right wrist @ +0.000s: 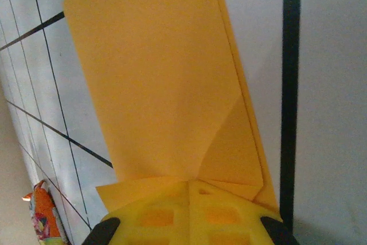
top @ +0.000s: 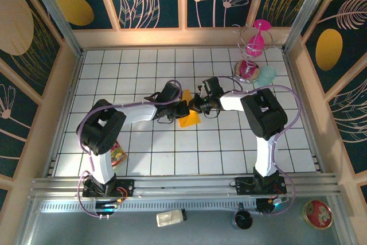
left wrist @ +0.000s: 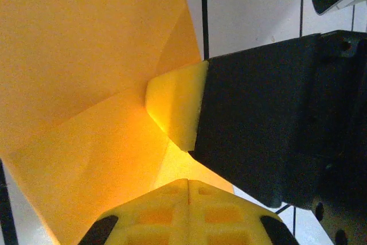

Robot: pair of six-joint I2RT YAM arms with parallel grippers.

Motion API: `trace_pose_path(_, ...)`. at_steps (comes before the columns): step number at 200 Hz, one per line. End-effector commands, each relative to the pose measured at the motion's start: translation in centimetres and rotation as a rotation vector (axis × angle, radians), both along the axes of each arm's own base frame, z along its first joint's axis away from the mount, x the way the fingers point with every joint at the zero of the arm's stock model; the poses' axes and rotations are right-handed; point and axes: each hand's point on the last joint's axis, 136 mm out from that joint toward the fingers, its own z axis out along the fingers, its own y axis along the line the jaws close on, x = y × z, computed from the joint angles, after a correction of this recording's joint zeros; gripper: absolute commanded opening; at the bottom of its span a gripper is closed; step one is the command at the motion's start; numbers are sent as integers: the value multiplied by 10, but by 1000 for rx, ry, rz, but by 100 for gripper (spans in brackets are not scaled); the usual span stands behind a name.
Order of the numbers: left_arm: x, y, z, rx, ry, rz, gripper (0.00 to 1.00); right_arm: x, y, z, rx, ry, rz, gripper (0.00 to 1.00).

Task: Fold a paper plane with a square sheet of paper (pick it up from the middle)
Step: Fold the triangle a second time at the center of the table.

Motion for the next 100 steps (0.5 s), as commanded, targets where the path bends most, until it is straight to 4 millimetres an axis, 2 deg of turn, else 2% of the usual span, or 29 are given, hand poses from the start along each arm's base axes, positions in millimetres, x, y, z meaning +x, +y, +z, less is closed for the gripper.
trace_pose_path(1,2,-12,1,-18,-8,-37,0,4,-1,-4,-10,7,0,0)
trace_pose_path(58,3,-14,-16,16,23,-62,0,2,-2,-10,-23,22,3,0)
trace_pose_path(100,-9,-7,-30,46,62,-88,0,-2,-6,-18,-44,46,-1,0)
